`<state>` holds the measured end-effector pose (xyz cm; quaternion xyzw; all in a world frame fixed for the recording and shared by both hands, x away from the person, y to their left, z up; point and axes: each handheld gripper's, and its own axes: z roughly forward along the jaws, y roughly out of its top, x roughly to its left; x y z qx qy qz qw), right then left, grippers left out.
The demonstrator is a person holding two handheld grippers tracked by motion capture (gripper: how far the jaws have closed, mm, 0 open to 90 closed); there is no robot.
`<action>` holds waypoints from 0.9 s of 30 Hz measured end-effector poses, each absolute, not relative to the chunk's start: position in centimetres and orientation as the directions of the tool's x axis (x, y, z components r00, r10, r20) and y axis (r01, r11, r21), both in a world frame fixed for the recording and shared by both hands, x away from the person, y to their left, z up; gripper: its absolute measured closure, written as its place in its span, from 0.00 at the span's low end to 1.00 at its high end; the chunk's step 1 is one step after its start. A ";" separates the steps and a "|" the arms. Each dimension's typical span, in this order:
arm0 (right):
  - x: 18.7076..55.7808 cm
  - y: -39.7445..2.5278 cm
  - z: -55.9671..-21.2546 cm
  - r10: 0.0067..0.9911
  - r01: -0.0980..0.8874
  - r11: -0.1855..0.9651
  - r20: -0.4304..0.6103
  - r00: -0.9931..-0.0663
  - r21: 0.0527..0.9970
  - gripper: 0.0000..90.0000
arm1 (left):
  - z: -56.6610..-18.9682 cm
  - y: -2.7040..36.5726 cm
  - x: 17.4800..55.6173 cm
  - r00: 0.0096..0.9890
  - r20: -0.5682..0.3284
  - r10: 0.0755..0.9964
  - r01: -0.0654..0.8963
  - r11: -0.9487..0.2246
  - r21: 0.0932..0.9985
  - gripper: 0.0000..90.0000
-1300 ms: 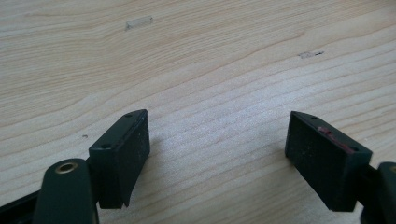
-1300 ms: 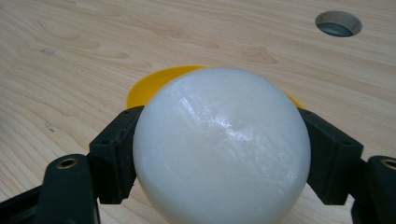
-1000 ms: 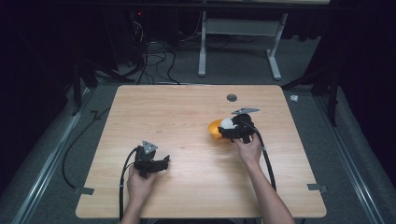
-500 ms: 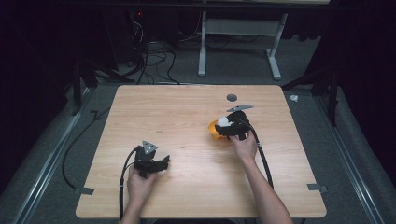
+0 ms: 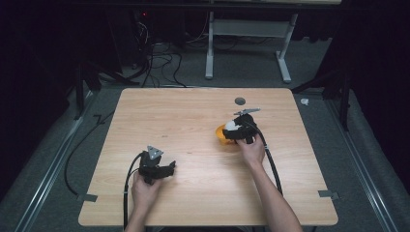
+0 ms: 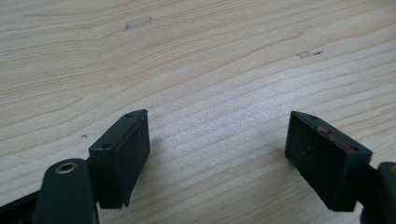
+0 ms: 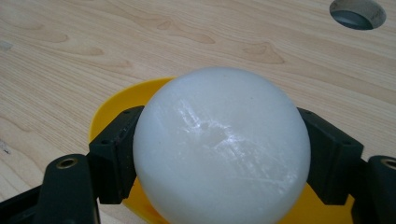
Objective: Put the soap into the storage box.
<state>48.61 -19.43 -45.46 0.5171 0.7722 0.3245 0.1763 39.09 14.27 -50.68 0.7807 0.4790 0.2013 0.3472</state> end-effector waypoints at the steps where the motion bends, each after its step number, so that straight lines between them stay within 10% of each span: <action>1: 48.6 -19.5 -45.5 0.913 0.687 0.257 0.063 -0.404 0.680 0.27 | -50.7 14.3 39.1 0.460 -0.018 0.888 0.608 -0.300 0.735 0.25; 27: 48.3 -19.7 -46.3 0.912 0.690 0.240 0.086 -0.402 0.683 0.23 | -50.7 14.2 39.1 0.459 -0.016 0.889 0.607 -0.299 0.736 0.25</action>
